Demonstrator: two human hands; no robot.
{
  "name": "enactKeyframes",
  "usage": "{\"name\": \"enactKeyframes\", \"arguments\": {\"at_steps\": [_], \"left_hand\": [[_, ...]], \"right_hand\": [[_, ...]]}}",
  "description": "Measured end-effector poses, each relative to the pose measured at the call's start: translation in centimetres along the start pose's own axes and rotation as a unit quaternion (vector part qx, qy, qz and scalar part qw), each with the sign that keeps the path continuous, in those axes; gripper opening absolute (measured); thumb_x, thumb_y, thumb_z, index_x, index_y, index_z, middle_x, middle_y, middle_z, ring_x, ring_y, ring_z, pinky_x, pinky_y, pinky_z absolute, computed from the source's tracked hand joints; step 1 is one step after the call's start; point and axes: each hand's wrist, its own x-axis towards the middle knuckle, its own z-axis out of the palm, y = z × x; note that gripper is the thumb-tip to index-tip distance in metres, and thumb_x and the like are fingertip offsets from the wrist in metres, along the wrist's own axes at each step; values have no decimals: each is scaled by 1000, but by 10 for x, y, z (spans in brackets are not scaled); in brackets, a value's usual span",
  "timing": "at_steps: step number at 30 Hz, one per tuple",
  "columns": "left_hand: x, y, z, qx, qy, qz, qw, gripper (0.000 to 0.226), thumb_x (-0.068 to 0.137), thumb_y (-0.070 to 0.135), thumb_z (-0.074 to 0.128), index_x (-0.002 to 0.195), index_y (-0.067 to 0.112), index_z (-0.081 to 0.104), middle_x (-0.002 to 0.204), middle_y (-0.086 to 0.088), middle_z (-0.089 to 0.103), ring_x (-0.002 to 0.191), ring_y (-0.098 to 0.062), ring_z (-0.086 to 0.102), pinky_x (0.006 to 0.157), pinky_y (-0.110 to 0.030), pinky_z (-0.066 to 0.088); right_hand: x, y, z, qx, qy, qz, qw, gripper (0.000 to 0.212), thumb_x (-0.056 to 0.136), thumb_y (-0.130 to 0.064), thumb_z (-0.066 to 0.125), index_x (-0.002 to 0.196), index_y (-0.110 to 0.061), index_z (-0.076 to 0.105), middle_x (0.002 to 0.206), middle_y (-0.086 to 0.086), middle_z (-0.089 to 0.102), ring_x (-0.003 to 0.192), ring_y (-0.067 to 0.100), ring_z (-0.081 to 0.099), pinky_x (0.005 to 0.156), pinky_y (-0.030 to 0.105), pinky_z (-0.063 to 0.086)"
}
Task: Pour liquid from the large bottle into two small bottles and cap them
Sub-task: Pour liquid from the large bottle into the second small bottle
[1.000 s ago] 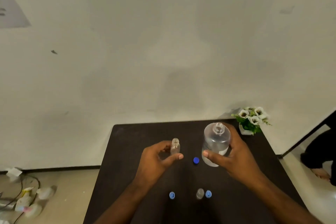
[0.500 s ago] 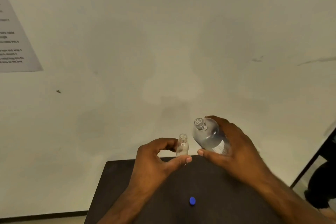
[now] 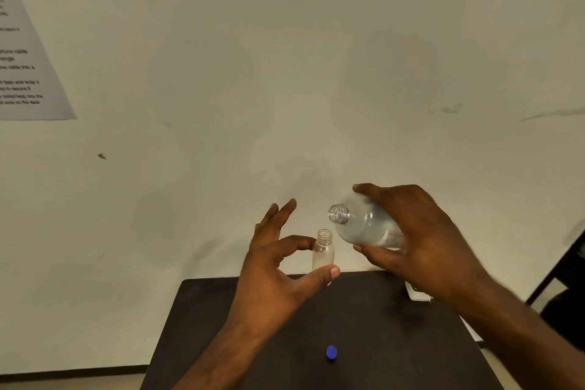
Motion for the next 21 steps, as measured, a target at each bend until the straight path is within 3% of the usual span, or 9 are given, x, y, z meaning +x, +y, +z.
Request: {"name": "enactKeyframes", "arguments": {"at_steps": [4,8,12,15,21], "left_hand": [[-6,-1,1,-11,11,-3,1000,38,60,70,78,93,53,69,151,41,37,148,13,19,119,-43,37],[-9,-4,0,-31,15,-8,999,37,63,65,82,94,48,71,144,39,48,145,11,31,117,-46,40],[-9,-9,2,-21,11,-13,1000,43,61,73,74,98,54,67,143,39,49,145,13,28,118,-54,37],[-9,-11,3,-12,5,-1,1000,35,63,73,74,94,58,66,142,41,49,145,16,24,123,-54,28],[-9,-11,5,-9,5,10,1000,42,65,70,75,97,43,73,141,39,51,146,14,24,126,-51,22]], "right_hand": [[-1,3,0,-7,7,-10,1000,73,75,-54,74,140,-38,46,123,-23,50,112,6,47,88,9,33],[-4,3,2,-2,9,-20,1000,72,75,-51,75,140,-36,48,122,-24,49,111,9,50,87,17,40],[-5,3,4,-2,3,-19,1000,72,75,-53,75,140,-36,48,124,-22,52,112,8,50,87,18,40],[-7,3,6,-2,-7,-12,1000,75,75,-56,74,141,-40,43,126,-21,51,113,5,48,89,14,36],[-7,0,10,-1,-8,-21,1000,75,74,-54,74,141,-38,44,126,-19,51,112,5,47,88,15,36]]}}
